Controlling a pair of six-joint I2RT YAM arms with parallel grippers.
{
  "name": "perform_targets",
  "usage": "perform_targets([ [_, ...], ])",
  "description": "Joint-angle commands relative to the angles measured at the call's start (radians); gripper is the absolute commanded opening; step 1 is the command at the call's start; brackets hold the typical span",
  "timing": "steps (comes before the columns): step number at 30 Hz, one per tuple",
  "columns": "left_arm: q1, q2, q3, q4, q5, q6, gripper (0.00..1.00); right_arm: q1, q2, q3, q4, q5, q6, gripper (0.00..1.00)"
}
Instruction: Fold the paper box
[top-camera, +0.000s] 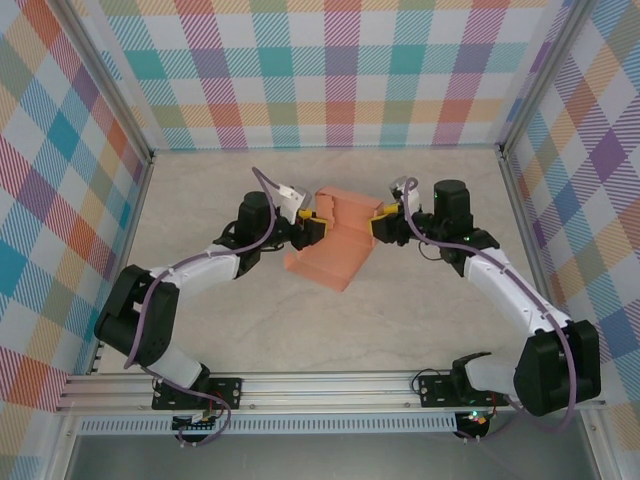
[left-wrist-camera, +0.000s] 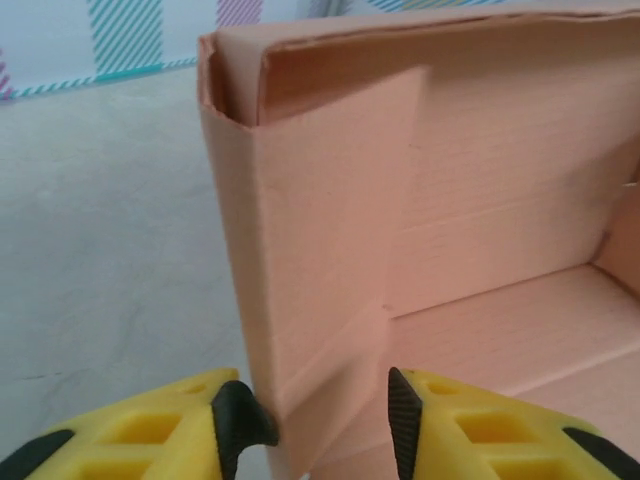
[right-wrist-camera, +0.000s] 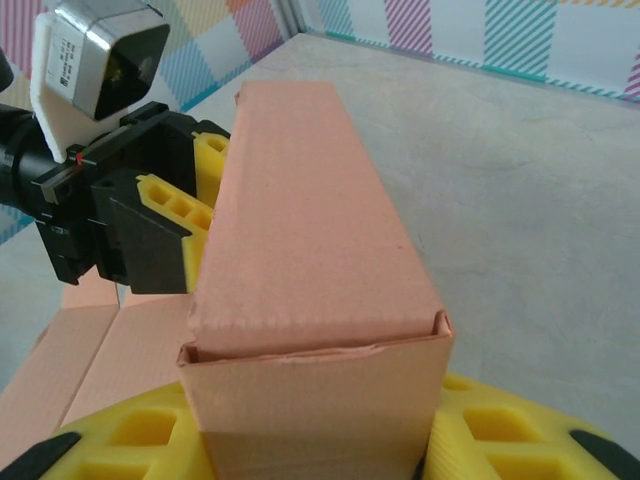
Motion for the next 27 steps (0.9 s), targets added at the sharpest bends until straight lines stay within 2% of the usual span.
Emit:
perform_targets([
  [1, -0.018, 0.016, 0.029, 0.061, -0.093, 0.011, 0.36, 0.044, -0.039, -0.017, 0.083, 0.108, 0.063, 0.24],
  [5, -0.020, 0.018, 0.032, 0.071, -0.112, 0.002, 0.28, 0.087, -0.034, -0.021, 0.092, 0.164, 0.069, 0.24],
  [10, -0.023, 0.038, 0.029, 0.095, -0.082, -0.001, 0.29, 0.127, -0.012, -0.025, 0.114, 0.180, 0.070, 0.24],
  [13, -0.023, 0.044, 0.025, 0.107, -0.092, -0.002, 0.24, 0.143, -0.005, -0.023, 0.127, 0.193, 0.077, 0.24],
  [18, -0.024, 0.082, 0.051, 0.117, -0.074, -0.009, 0.23, 0.193, 0.001, -0.022, 0.146, 0.238, 0.069, 0.23],
  [25, -0.031, 0.123, 0.065, 0.147, -0.154, -0.036, 0.20, 0.240, 0.001, -0.047, 0.192, 0.295, 0.066, 0.23],
  [27, -0.032, 0.127, 0.063, 0.154, -0.177, -0.044, 0.14, 0.246, 0.001, -0.050, 0.194, 0.298, 0.065, 0.23],
])
